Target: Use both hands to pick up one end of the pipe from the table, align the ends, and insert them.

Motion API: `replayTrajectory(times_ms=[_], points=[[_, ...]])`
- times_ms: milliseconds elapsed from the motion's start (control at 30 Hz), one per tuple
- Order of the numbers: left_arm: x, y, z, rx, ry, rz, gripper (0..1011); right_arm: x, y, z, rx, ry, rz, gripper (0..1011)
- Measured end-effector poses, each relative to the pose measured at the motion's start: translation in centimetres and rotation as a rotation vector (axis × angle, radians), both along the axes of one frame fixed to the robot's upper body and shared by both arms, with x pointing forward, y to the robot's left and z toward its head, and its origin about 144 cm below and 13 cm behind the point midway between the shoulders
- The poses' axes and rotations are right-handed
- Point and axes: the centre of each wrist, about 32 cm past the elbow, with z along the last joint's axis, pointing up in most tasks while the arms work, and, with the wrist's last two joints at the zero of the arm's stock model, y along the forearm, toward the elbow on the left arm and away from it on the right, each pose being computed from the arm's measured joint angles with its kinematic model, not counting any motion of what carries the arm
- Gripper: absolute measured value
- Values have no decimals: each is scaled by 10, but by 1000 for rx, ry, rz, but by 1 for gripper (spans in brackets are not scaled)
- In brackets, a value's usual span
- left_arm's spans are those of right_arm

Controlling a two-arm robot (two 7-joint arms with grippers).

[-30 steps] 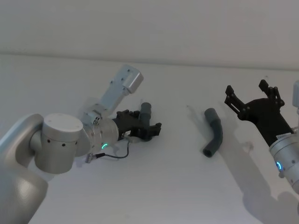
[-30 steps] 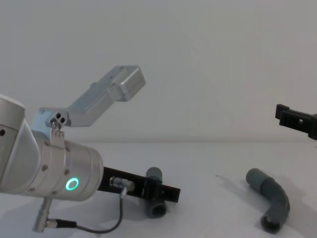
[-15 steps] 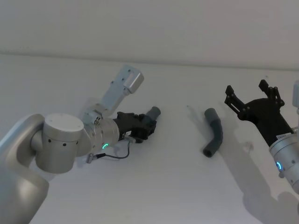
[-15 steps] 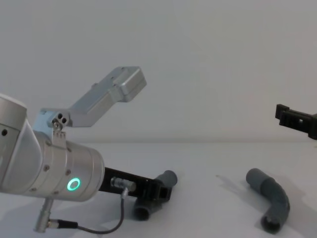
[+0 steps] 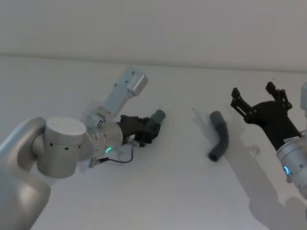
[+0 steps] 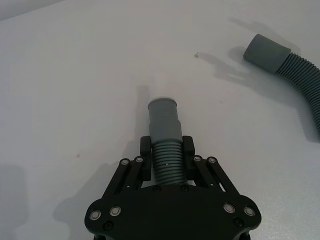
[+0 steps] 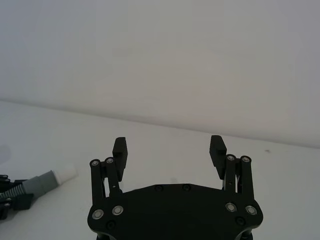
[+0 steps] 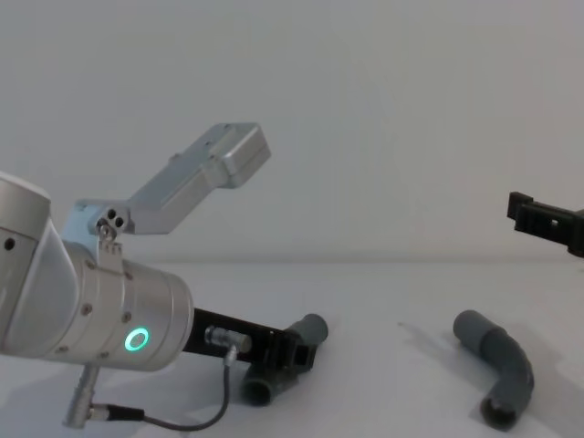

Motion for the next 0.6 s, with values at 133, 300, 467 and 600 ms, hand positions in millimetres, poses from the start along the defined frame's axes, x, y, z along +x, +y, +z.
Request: replayTrajectory(times_ms=[133, 300, 467, 600], points=[[0, 0, 0, 0, 0, 0, 348, -1, 0, 1, -3, 10, 0, 1002], [0, 0, 0, 0, 1, 0, 348, -3, 0, 5, -10, 47, 2, 1002], [0, 0, 0, 1, 1, 0, 348, -9, 2, 11, -20, 104, 3, 1002], [0, 0, 0, 1, 1, 0, 348, -13, 4, 14, -30, 152, 1, 1002]])
